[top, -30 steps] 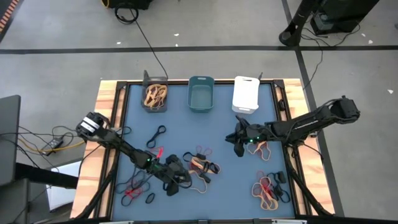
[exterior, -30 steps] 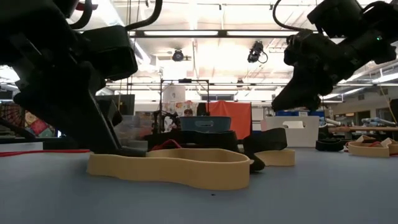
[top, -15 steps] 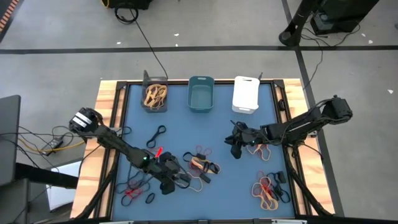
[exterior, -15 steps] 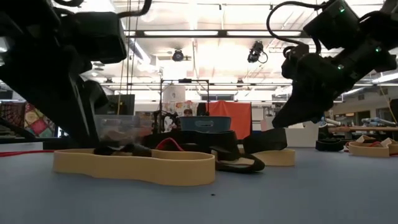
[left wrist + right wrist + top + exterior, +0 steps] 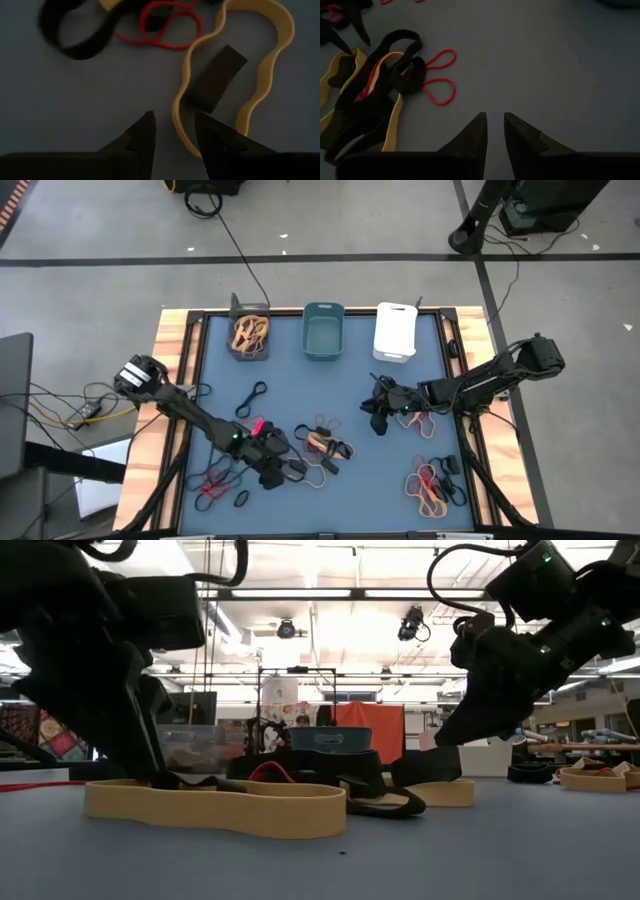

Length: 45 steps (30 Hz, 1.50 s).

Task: Sort rubber bands into baskets
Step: Put the yellow rubber band into the black bin

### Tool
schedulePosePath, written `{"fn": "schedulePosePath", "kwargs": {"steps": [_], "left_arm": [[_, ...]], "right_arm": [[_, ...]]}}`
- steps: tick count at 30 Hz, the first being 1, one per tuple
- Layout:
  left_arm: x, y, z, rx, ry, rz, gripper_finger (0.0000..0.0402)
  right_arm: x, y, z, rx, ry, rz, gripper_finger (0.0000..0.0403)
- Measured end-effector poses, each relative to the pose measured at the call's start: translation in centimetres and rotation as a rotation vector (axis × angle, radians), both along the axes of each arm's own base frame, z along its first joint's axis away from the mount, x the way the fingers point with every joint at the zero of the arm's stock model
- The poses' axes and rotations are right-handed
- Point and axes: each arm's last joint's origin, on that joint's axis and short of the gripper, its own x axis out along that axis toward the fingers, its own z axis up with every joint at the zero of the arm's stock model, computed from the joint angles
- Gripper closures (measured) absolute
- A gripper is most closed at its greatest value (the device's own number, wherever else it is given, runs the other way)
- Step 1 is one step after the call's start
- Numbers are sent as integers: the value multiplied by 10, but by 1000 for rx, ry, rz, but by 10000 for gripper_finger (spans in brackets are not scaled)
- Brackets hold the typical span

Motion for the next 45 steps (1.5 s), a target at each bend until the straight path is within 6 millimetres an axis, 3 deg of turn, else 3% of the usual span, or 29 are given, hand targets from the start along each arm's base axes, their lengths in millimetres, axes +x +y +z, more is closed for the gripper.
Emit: {"fn": "schedulePosePath", "kwargs": {"steps": [8, 17, 25, 36, 45], "left_arm": [[3, -4, -18, 10, 40, 7, 260], [5, -5, -14, -20, 84, 32, 271], [9, -6, 10, 155, 246, 12, 388], [12, -1, 54, 319, 397, 37, 394], [24, 24, 111, 510, 466, 68, 395]], "right_arm": [[0, 1, 0, 16, -5, 13, 327], [1, 1, 1, 25, -10, 18, 342], [0, 4, 1, 31, -11, 25, 371], [0, 8, 2, 32, -22, 43, 388], [1, 9, 2, 32, -27, 46, 377]]}}
